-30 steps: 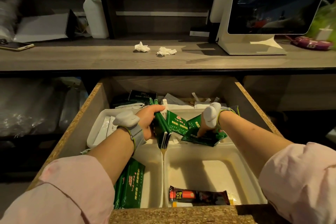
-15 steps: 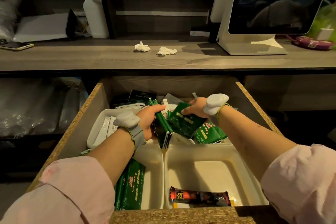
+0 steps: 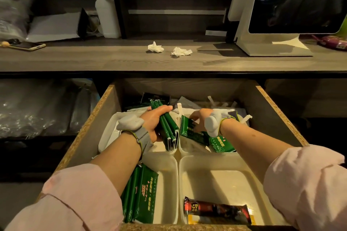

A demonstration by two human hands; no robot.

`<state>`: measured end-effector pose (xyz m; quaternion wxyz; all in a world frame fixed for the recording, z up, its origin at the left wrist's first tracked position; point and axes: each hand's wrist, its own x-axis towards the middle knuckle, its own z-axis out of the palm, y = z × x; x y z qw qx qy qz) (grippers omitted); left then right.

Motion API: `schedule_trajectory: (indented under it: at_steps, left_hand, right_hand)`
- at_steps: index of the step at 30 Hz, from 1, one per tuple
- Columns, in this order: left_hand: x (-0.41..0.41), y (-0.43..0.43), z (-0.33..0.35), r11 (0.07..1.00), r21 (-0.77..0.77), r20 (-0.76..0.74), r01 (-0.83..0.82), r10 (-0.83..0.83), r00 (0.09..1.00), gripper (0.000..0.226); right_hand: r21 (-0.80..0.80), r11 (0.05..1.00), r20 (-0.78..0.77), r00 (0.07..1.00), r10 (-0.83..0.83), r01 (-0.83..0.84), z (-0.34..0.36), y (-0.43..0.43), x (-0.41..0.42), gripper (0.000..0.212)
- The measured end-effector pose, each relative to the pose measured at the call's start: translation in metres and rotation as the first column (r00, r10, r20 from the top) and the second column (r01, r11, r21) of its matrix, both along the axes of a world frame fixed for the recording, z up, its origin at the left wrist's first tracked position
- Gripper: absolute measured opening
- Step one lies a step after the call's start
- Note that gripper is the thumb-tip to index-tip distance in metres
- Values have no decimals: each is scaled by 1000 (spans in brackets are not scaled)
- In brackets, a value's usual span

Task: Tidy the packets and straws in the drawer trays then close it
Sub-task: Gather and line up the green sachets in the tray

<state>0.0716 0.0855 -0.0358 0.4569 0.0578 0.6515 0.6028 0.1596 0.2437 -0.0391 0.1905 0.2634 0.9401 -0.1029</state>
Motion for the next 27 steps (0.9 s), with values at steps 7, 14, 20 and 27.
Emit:
schedule_trajectory:
  at_steps: [7,14,20,27]
  left_hand:
    - [-1,2,-3,1000,-2,16,-3,3,1000,25]
    - [-4,4,-7,995,102,-17,-5,7,1000,23]
    - [-1,-1,15,979,197,9,50,-53,999,68]
    - [12,-53,-2,974,130,118,185,-200,973,57]
  right_hand:
    - [-47,999,-46,999,-12,9,-15,8,-6,58]
    - [-291,951,-536,805,-253,105,20,2,1,17]
    - [-551,832,-537,732,-419,72,53,-47,1,25]
    - [-940,324,-26,927,-375,104,42,-77,22,22]
